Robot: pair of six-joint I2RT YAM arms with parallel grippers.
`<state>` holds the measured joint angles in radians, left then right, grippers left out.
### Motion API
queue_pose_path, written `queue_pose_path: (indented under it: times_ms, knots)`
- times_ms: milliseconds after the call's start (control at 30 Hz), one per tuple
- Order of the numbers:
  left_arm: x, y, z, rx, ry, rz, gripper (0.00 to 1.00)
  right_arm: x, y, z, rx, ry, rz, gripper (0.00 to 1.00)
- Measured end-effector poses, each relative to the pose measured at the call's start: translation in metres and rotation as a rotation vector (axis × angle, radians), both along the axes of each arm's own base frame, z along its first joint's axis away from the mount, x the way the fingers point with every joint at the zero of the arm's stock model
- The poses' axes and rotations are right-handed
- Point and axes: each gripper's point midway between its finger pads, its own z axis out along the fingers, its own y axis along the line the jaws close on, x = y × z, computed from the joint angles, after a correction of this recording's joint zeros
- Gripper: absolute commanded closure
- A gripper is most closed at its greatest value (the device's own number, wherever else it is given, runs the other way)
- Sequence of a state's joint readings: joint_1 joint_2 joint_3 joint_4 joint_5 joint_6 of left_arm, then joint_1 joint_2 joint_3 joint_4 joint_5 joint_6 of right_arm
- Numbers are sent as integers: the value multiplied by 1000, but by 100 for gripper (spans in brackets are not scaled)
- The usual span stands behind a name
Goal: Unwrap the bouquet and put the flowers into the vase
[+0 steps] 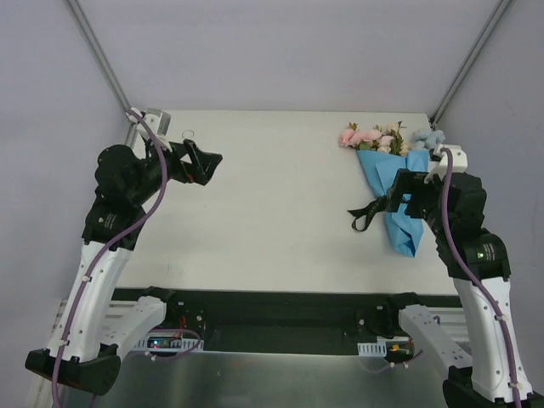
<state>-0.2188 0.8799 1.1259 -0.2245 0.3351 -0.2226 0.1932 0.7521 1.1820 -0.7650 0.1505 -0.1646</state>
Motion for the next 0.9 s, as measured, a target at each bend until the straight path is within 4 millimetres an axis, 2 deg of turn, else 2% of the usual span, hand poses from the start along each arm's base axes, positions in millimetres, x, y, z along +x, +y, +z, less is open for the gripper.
queue_pose_path:
  times_ms: [100, 167, 267, 333, 400, 467, 567, 633, 700, 800, 900]
  knots:
    - [-8, -9, 22, -21, -53, -59, 3, 6, 4, -6, 21, 29, -2, 4]
    - [-10, -21, 33, -34, -69, -113, 4, 19, 11, -18, 40, 80, 3, 4]
    - [-13, -59, 33, -47, -40, -244, 2, 49, 19, -45, 72, 173, -14, 4]
    - [-17, -95, 18, -41, 17, -348, 2, 70, 15, -68, 102, 244, -67, 4]
    - [-21, -128, -6, -22, 96, -426, 2, 93, -4, -98, 130, 322, -159, 4]
    - [-36, -170, -41, 23, 190, -525, 2, 107, -28, -126, 159, 393, -255, 4]
    - [-65, -214, -84, 93, 295, -647, 5, 117, -63, -151, 206, 442, -366, 4]
    - [-82, -231, -104, 127, 339, -705, 5, 122, -79, -161, 244, 459, -398, 4]
    - [-98, -244, -119, 155, 372, -755, 5, 129, -88, -170, 255, 488, -394, 4]
    - [-111, -251, -127, 174, 392, -789, 5, 147, -84, -183, 265, 530, -337, 4]
    - [-110, -251, -126, 175, 386, -785, 5, 152, -70, -202, 270, 578, -286, 4]
